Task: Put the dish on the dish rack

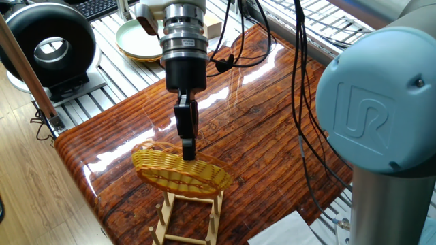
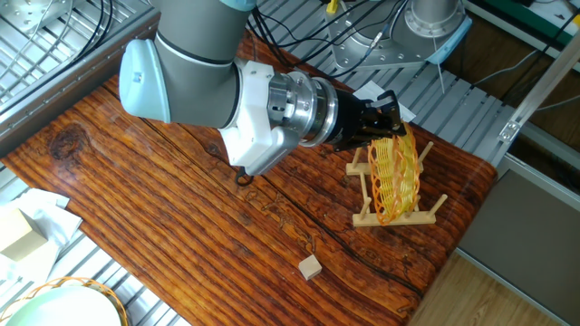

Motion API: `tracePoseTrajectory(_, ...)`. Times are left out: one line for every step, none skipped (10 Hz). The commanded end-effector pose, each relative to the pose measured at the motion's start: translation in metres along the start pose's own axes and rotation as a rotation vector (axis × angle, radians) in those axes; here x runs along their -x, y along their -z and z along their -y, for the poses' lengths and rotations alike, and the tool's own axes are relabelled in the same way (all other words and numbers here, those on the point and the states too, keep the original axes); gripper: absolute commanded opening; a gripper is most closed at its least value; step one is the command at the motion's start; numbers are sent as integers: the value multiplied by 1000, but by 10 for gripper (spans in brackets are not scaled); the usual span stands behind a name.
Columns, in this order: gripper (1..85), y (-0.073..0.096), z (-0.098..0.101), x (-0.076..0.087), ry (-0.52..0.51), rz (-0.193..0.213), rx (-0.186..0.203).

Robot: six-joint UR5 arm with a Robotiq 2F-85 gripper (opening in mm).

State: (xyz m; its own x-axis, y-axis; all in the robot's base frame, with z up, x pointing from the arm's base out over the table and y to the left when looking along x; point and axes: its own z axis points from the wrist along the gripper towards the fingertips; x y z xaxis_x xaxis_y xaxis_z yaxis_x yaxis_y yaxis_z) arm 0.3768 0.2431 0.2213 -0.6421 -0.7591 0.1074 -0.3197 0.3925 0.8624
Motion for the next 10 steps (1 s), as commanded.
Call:
tracePoseTrajectory(10,2,4,-2,9,4,8)
tracePoseTrajectory(10,2,5,-2,8,2,8)
tracePoseTrajectory(10,3,6,-3,8,2,8)
tracePoseTrajectory(10,3,7,-4,10,0,8)
tracePoseTrajectory(10,3,10,-5,11,-1,9)
tracePoseTrajectory(10,3,13,-6,11,-2,7)
tracePoseTrajectory(10,1,15,-6,11,0,8)
tracePoseTrajectory(10,0,16,-4,8,3,11)
tracePoseTrajectory(10,-1,17,-4,8,5,10)
tracePoseTrajectory(10,-1,19,-4,10,5,11)
